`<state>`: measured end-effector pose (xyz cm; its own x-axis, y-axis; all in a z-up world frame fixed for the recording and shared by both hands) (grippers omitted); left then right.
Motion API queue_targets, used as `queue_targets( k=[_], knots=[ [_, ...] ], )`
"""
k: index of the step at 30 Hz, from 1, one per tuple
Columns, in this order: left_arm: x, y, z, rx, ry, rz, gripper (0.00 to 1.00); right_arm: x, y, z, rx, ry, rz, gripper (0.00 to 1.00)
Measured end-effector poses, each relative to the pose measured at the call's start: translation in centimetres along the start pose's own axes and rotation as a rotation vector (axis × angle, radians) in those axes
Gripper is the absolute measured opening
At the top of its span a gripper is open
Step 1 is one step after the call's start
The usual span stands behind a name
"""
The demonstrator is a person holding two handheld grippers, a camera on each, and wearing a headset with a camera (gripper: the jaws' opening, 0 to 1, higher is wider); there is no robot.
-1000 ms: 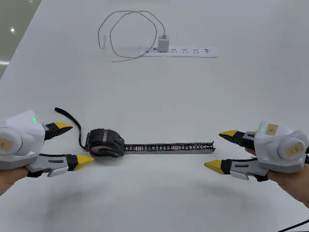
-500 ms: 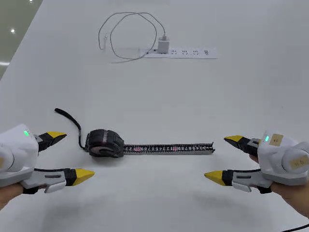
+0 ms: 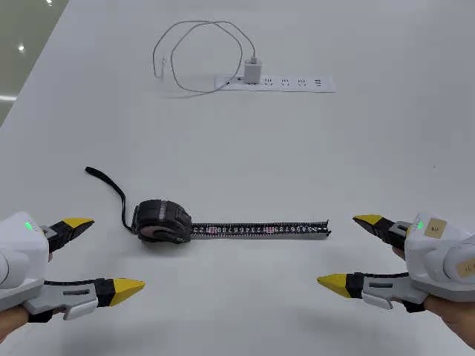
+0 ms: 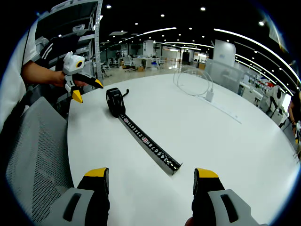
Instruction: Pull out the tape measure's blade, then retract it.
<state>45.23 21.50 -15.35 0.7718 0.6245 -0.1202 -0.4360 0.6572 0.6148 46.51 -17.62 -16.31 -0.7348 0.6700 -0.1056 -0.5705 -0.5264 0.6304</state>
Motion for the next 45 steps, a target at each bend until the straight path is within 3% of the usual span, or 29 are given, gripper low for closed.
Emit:
queue_targets(
  k=[4, 7, 16, 29, 45],
  knots=[
    [0.0, 0.4, 0.4, -0.039, 0.037, 0.006, 0.80, 0.4, 0.3, -0.3, 0.008, -0.002, 0.001, 0.71],
    [-0.2, 0.5, 0.2, -0.023, 0.015, 0.011, 0.80, 0.5, 0.5, -0.5, 0.013, -0.003, -0.001, 0.72],
    [-0.7, 1.2, -0.9, -0.021, 0.039, 0.019, 0.80, 1.0, 1.5, -1.1, 0.009, -0.034, -0.016, 0.73],
    [-1.9, 2.0, -2.2, -0.041, 0.093, 0.045, 0.81, 1.3, 2.6, -2.0, 0.003, -0.065, -0.040, 0.75],
    [-2.9, 2.2, -3.1, -0.053, 0.114, 0.064, 0.81, 2.4, 3.2, -2.7, -0.009, -0.105, -0.052, 0.77]
  ],
)
Point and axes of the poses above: the centre of the closed fingertips' face, and the gripper's own axes: y roughly backward along the fingers, x roughly to its left, z roughly out of its top, the point moved 7 cm from there along y, roughly backward along the fingers, and after that the axes turned 8 degrees about -z, right-handed, at the moved point
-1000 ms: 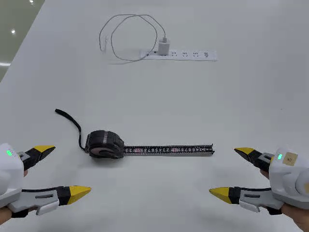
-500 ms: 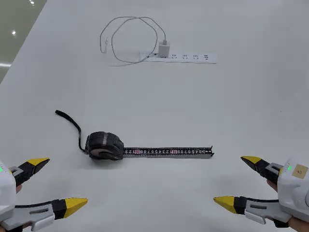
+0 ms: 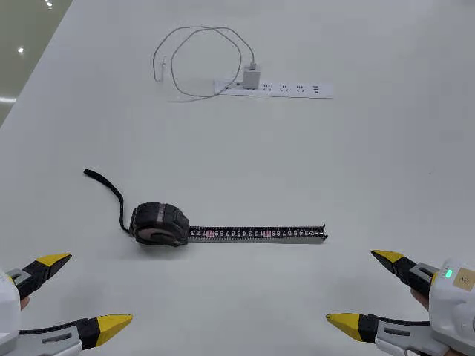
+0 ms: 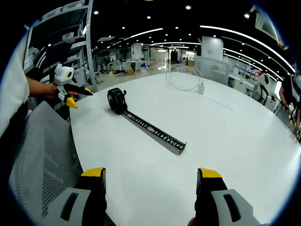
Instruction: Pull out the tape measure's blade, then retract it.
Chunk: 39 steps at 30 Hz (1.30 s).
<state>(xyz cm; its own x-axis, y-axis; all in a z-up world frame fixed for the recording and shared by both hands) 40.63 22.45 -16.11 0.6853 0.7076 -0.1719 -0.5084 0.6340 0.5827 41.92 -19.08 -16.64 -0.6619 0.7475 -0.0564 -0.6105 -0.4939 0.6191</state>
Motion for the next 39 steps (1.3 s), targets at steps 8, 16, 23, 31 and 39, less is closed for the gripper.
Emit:
queue_targets(
  k=[8, 16, 23, 31, 39],
  knots=[
    [-0.19, -0.01, -0.02, -0.011, 0.015, 0.000, 0.82, 0.03, -0.01, -0.21, -0.001, -0.008, -0.001, 0.78],
    [-0.18, 0.08, 0.00, -0.016, 0.021, 0.002, 0.82, 0.12, 0.03, -0.18, -0.002, -0.008, 0.001, 0.78],
    [-0.22, 0.05, 0.00, -0.021, 0.026, 0.002, 0.82, 0.34, 0.00, -0.03, -0.004, -0.008, 0.004, 0.78],
    [-0.31, -0.07, -0.02, -0.020, 0.028, 0.003, 0.82, 0.36, 0.05, -0.07, -0.003, -0.009, 0.006, 0.78],
    [-0.59, -0.78, 0.33, -0.025, 0.037, 0.002, 0.82, 0.38, -0.15, 0.01, 0.002, 0.005, 0.007, 0.80]
  ],
)
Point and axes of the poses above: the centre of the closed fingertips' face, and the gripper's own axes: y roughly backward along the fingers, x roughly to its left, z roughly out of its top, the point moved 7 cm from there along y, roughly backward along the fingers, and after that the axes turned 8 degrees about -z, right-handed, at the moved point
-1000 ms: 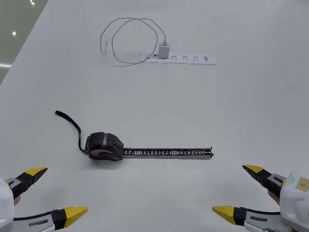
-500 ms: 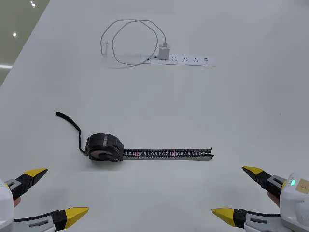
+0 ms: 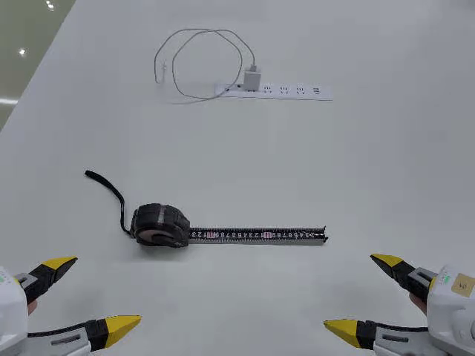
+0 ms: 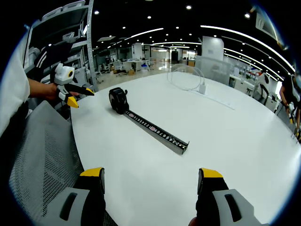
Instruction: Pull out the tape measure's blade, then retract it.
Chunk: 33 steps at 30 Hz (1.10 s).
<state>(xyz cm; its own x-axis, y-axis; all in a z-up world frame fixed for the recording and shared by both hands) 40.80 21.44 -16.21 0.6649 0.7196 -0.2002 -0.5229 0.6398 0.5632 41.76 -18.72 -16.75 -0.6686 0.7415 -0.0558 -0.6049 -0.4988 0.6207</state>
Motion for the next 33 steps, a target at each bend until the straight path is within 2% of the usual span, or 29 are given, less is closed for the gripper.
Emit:
queue_targets(
  k=[7, 10, 14, 22, 33],
  knots=[
    [-0.2, -0.8, 0.5, -0.002, -0.007, -0.012, 0.83, 0.0, 0.0, -0.1, 0.006, 0.004, 0.002, 0.78],
    [-0.2, -0.9, 0.8, -0.017, 0.001, -0.016, 0.83, 0.1, 0.0, -0.1, 0.006, 0.001, 0.004, 0.78],
    [-0.2, -1.0, 0.8, -0.010, -0.008, -0.018, 0.83, 0.1, 0.0, -0.1, 0.007, 0.001, 0.007, 0.78],
    [-0.4, -1.9, 0.9, -0.005, -0.002, -0.007, 0.83, 0.2, -0.2, 0.1, 0.006, 0.004, 0.013, 0.78],
    [0.0, -3.2, 1.7, -0.012, 0.013, 0.005, 0.83, -0.1, -0.4, 0.2, 0.005, 0.008, 0.013, 0.78]
  ],
)
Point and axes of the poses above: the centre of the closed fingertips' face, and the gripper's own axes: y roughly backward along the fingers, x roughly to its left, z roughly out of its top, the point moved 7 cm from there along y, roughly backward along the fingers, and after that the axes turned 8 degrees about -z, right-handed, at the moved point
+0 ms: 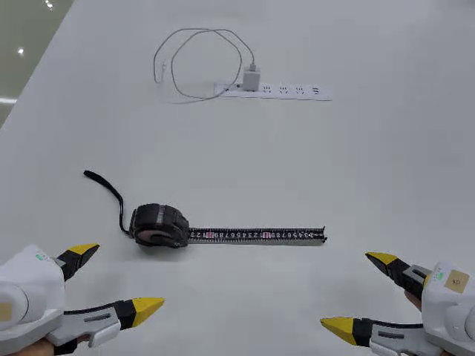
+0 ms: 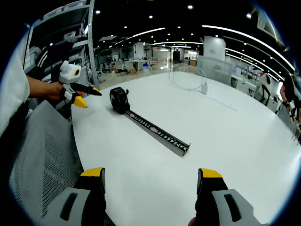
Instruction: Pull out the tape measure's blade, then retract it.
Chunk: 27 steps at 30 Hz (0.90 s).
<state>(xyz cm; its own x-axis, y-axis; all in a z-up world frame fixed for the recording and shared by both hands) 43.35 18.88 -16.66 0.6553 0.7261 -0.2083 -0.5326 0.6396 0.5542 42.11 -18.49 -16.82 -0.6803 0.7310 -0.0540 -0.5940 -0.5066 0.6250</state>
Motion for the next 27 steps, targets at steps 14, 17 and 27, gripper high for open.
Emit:
queue_targets(
  k=[14, 17, 27],
  knots=[
    [0.3, -1.7, 1.0, -0.012, 0.013, -0.003, 0.82, -0.2, -0.2, 0.0, 0.004, 0.004, 0.003, 0.78],
    [0.3, -2.1, 1.2, -0.016, 0.015, -0.008, 0.82, -0.2, -0.2, 0.0, 0.005, 0.005, 0.002, 0.78],
    [0.4, -3.0, 1.7, -0.021, 0.024, -0.019, 0.82, -0.3, 0.0, -0.4, 0.009, -0.006, -0.002, 0.77]
  ],
)
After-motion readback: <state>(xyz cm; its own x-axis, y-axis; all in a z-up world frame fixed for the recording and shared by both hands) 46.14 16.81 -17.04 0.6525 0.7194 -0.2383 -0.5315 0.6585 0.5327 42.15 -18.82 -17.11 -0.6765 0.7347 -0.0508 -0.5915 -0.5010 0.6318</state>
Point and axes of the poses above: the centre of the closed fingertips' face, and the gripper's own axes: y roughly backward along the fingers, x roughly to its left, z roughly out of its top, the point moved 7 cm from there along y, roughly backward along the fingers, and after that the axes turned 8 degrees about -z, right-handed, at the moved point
